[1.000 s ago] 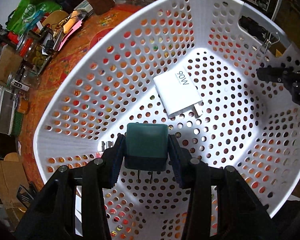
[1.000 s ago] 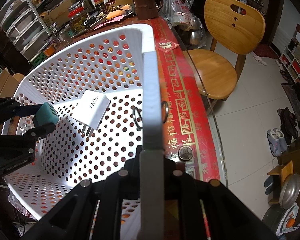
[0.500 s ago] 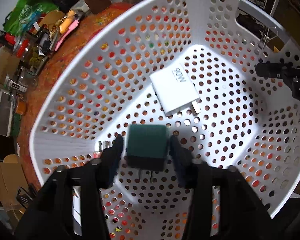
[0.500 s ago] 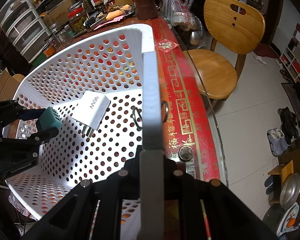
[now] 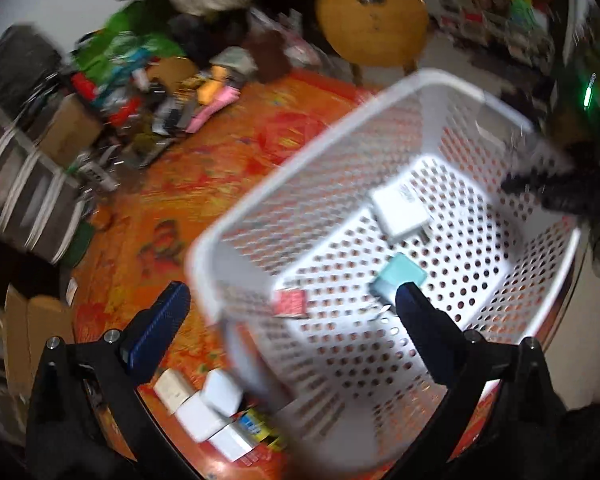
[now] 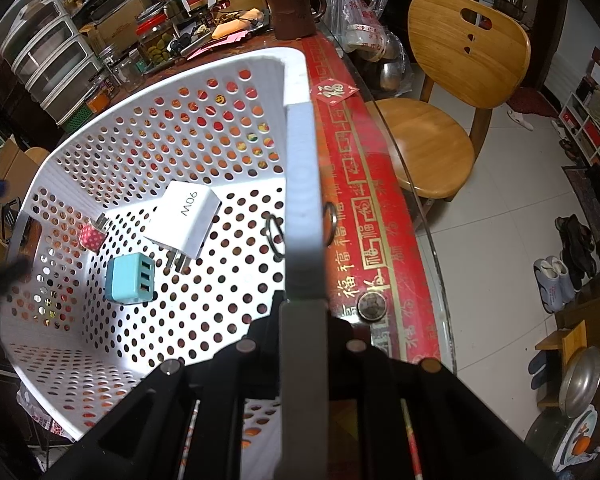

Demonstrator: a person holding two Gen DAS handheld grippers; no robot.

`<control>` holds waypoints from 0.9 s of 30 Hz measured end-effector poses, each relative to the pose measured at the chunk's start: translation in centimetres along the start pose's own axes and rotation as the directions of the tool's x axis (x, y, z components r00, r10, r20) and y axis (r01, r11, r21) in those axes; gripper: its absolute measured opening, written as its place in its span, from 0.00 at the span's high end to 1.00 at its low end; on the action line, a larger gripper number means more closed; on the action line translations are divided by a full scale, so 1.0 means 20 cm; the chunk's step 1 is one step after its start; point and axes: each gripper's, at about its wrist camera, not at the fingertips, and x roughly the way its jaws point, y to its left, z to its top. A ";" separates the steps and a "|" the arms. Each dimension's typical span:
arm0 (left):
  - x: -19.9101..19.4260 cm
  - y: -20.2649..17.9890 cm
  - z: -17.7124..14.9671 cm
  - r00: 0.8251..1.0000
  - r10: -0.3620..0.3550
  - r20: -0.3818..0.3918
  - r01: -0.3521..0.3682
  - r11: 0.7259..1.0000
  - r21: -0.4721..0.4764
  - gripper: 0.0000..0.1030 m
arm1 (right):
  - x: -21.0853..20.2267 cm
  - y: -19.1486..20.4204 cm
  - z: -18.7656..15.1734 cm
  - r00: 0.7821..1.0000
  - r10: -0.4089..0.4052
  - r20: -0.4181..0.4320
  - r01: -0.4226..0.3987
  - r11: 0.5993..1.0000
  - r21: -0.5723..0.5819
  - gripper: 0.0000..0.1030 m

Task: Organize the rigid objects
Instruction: 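Carry the teal charger into the basket and open the left tool, then return the left tool to the pile and grasp a white square adapter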

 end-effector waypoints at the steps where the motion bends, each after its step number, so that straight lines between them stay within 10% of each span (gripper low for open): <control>1: -0.08 0.10 -0.03 1.000 0.002 0.030 0.000 0.999 -0.048 0.01 | 0.00 0.00 0.00 1.000 0.000 0.000 0.000 1.000 0.000 0.88; 6: -0.27 0.47 -0.17 0.994 0.105 0.040 -0.097 0.979 -0.179 0.01 | 0.00 0.00 0.00 1.000 0.001 0.002 -0.001 1.000 0.001 0.88; 12: -0.05 0.83 -0.43 0.981 0.148 -0.130 -0.182 0.933 -0.312 0.01 | 0.00 0.00 0.00 1.000 0.003 0.004 -0.003 1.000 0.005 0.88; 19: 0.48 0.97 -0.67 0.950 -0.018 -0.312 -0.126 0.892 -0.435 0.13 | 0.00 0.00 0.00 1.000 0.003 0.006 -0.003 1.000 0.004 0.88; 27: 0.72 1.02 -0.77 0.937 -0.128 -0.326 -0.079 0.829 -0.553 0.28 | 0.00 0.00 0.00 1.000 0.003 0.005 -0.003 1.000 0.001 0.88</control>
